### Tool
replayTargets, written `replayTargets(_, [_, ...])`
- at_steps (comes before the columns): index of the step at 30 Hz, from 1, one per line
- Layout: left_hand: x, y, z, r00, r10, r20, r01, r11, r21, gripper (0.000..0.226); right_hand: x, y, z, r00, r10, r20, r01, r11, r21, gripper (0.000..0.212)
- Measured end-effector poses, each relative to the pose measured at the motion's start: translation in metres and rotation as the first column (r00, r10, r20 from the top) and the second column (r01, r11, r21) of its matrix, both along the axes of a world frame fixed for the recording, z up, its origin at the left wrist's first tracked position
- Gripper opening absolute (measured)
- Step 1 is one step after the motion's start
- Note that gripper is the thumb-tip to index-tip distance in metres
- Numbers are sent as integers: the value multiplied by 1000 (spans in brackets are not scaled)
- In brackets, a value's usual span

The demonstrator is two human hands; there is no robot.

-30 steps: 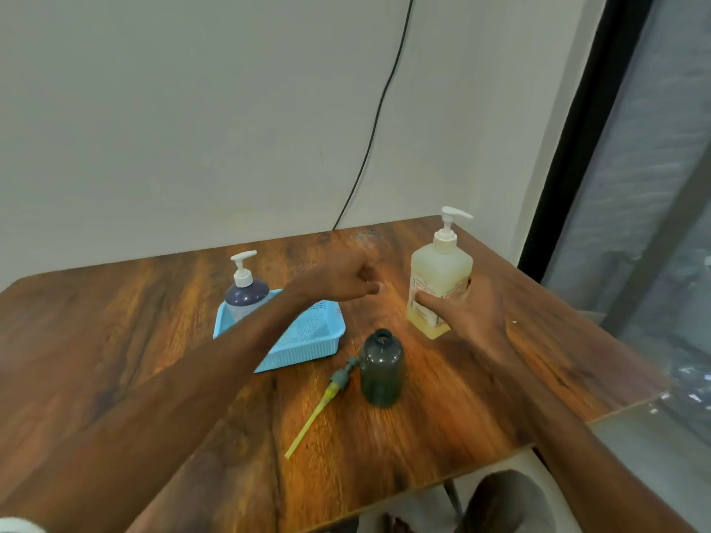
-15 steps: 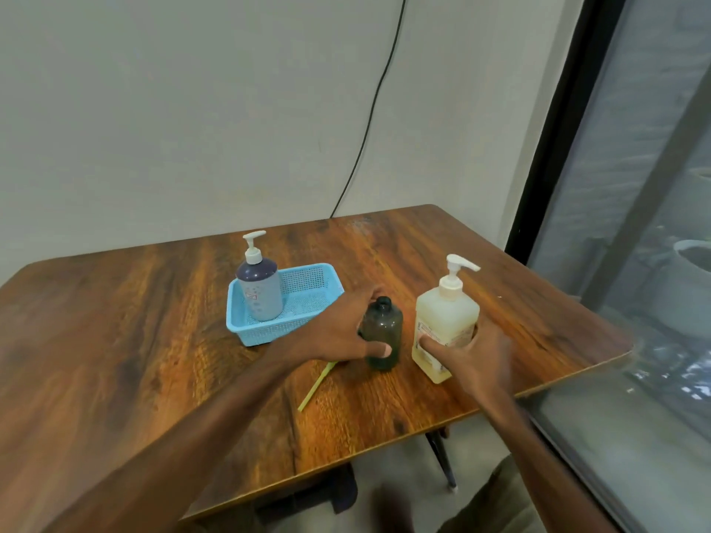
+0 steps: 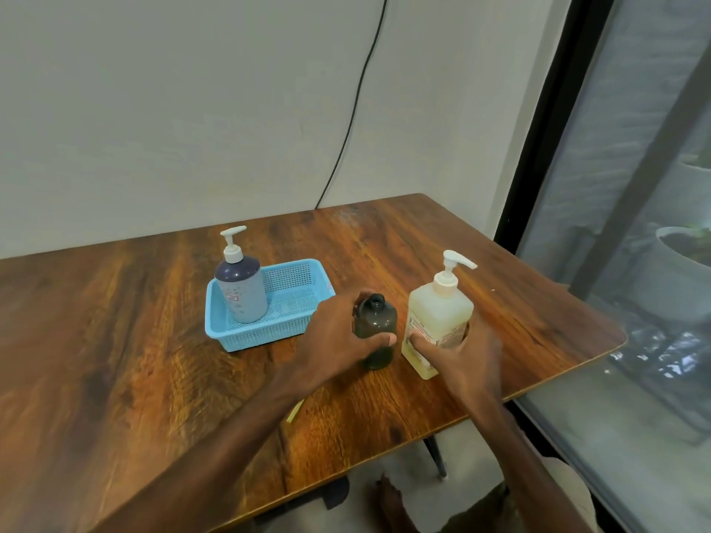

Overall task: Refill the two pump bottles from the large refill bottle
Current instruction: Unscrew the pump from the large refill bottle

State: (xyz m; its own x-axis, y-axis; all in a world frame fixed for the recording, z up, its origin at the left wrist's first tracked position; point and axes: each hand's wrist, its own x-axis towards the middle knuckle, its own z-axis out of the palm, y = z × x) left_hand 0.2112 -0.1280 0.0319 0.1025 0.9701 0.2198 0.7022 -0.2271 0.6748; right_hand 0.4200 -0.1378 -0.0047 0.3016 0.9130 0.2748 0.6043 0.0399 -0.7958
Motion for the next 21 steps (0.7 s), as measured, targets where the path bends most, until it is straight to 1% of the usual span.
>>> replayTargets(2, [2, -1, -4, 1000, 5, -7, -5, 1000, -12, 80, 0, 0, -1, 1000, 3, 0, -3, 1000, -6, 94])
replayTargets(4, [5, -5, -5, 999, 24, -32, -24, 1000, -3, 95, 0, -2, -1, 1000, 7, -4, -7, 1000, -10, 95])
replayTargets(6, [9, -12, -3, 998, 47, -35, -45, 997, 56, 104, 0, -3, -1, 1000, 5, 3, -5, 1000, -13, 98])
replayTargets(8, [14, -22, 3, 999, 51, 1, -50, 983, 178, 102, -1, -3, -1, 1000, 4, 12, -3, 1000, -15, 101])
replayTargets(11, [26, -36, 9, 998, 11, 54, -30, 929, 368, 88, -1, -6, 1, 1000, 24, -15, -24, 1000, -13, 113])
replayTargets(13, [37, -43, 12, 997, -29, 65, -1, 908, 418, 77, 0, -8, 3, 998, 58, -39, -59, 998, -18, 116])
replayTargets(16, [55, -49, 17, 994, -75, 77, 40, 921, 387, 68, 3, -13, 12, 989, 124, -85, -125, 992, 2, 102])
replayTargets(19, [74, -45, 26, 985, -117, 125, 74, 950, 303, 67, 6, -11, 28, 979, 178, -97, -167, 979, 117, 94])
replayTargets(20, [81, -42, 28, 980, -130, 147, 84, 955, 286, 67, 7, -10, 33, 977, 196, -83, -183, 972, 150, 89])
replayTargets(21, [88, -38, 31, 976, -137, 166, 90, 960, 264, 66, 8, -8, 37, 974, 217, -65, -203, 963, 176, 79])
